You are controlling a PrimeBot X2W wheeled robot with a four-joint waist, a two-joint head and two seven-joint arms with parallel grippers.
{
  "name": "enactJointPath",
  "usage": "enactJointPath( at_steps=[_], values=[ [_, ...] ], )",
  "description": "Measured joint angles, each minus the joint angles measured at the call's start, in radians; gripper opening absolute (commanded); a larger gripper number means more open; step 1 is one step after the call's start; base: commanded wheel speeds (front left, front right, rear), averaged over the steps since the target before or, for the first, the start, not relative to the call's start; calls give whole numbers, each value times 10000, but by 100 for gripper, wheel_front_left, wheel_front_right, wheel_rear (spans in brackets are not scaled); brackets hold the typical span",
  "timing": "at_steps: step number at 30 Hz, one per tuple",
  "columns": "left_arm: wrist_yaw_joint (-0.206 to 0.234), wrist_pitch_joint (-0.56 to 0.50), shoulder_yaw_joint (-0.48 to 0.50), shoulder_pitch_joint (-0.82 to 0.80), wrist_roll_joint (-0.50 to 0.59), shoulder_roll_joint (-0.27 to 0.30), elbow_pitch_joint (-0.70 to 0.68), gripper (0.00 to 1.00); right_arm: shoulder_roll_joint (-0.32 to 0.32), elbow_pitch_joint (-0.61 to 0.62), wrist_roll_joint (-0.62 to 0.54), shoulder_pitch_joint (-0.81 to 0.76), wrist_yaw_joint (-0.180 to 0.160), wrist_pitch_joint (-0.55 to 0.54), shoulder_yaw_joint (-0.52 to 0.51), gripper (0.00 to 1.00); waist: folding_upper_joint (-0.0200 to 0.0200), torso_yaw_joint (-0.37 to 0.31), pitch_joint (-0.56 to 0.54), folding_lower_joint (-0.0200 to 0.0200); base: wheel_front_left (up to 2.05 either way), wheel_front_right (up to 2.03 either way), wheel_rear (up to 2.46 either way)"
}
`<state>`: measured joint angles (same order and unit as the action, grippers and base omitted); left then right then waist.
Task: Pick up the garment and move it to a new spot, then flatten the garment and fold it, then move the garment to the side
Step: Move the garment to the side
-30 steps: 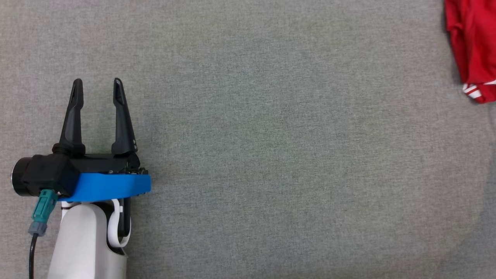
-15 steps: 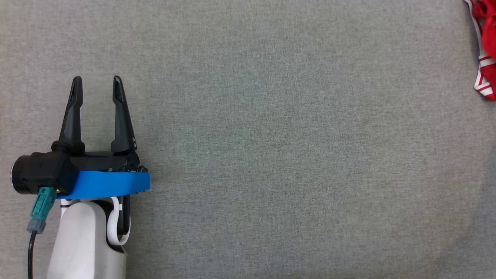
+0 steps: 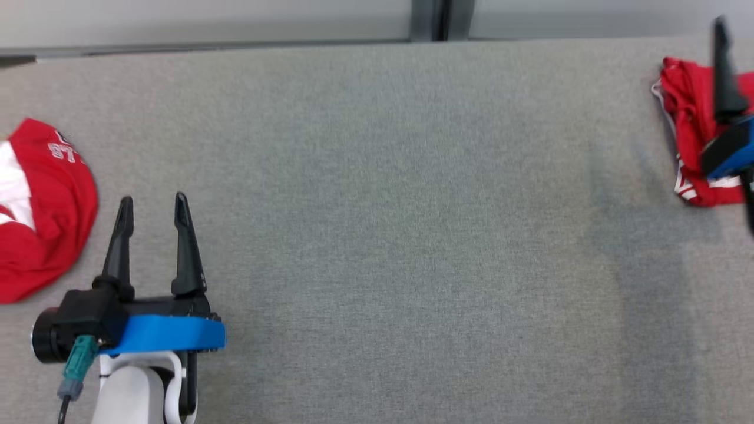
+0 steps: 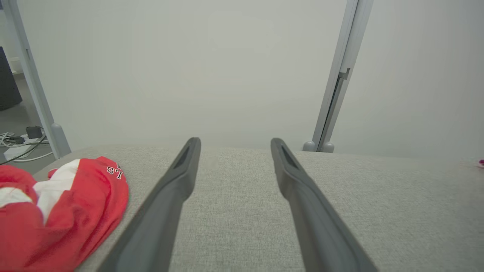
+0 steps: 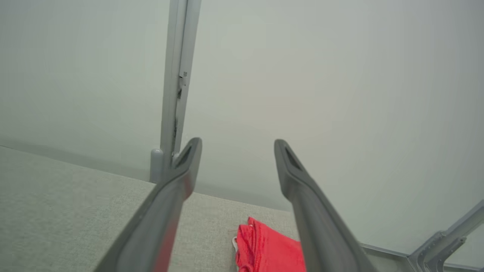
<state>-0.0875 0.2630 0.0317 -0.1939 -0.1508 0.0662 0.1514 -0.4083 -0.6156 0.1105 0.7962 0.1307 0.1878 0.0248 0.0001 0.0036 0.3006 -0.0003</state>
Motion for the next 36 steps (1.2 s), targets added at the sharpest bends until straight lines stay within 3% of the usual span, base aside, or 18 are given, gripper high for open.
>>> enactJointPath(
  at_steps=[5,15,23,36],
  values=[
    [35,0,38,565,2,-8,140,100,890,357,453,-683,0,201,690,100,0,95,-773,0,0,0,0],
    [165,0,40,1453,-61,-33,341,100,2065,1149,1011,-2605,0,347,1210,100,0,112,-2039,0,0,0,0],
    [253,-2,-17,1916,-98,-46,303,100,2372,2008,1210,-4108,0,205,878,100,0,-83,-2573,1,0,0,0],
    [311,-207,-226,2337,-222,-52,184,100,3126,4631,706,-6804,0,-742,-399,100,0,-133,-3053,2,0,0,0]
  ],
)
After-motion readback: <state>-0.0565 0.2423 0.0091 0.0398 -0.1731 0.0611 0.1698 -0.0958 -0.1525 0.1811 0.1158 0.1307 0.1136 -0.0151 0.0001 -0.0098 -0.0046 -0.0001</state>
